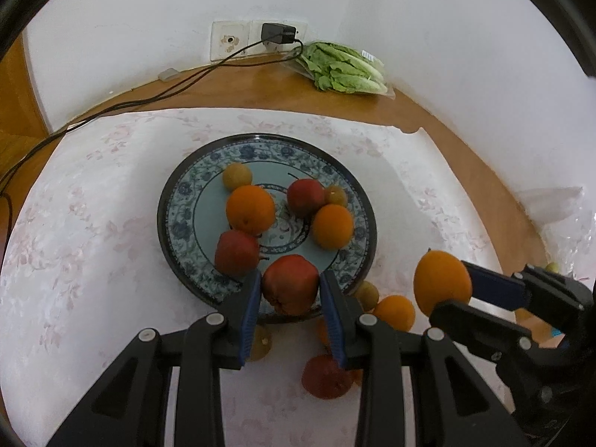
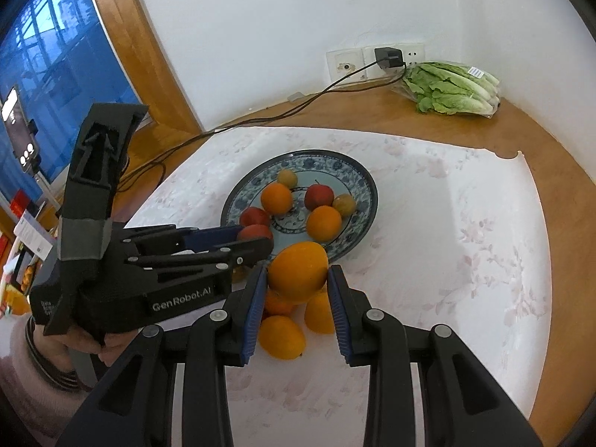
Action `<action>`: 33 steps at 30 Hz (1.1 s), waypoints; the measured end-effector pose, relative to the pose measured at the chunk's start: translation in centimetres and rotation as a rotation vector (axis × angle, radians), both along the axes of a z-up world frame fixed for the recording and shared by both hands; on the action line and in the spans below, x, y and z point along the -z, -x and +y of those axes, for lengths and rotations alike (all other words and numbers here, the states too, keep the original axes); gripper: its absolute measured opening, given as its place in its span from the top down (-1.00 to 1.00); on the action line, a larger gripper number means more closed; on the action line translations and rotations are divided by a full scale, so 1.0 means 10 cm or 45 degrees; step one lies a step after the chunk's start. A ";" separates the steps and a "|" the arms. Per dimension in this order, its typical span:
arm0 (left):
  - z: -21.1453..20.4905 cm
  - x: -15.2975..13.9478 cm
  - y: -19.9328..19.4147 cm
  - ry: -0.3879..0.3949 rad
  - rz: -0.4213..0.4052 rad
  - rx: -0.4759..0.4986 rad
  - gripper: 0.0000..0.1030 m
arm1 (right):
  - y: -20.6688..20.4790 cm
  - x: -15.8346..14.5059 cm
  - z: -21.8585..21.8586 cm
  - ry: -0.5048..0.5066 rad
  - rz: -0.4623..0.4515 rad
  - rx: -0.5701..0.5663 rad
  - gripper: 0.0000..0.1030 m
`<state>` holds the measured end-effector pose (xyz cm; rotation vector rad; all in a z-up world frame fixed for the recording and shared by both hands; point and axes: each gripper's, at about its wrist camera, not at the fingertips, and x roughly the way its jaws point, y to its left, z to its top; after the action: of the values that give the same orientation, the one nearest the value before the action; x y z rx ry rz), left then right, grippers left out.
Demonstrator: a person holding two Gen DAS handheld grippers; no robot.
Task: Organize fruits
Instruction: 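Carry the red apple and the orange over the plate with both grippers, then lower the apple onto the plate and open the left gripper while the right releases the orange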
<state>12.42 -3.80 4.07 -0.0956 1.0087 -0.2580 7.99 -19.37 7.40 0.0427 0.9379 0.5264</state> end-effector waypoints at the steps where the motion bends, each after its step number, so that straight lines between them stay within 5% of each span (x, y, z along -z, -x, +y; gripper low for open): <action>1: 0.00 0.01 0.00 -0.005 -0.001 0.000 0.35 | -0.01 0.01 0.00 -0.003 -0.002 0.000 0.33; 33: 0.24 0.14 -0.24 -0.070 -0.021 -0.068 0.35 | -0.26 0.26 0.14 0.013 0.021 -0.017 0.33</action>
<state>14.82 -1.44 2.62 -0.0700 0.9945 -0.1821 10.58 -17.94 4.79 0.0315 0.9579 0.5339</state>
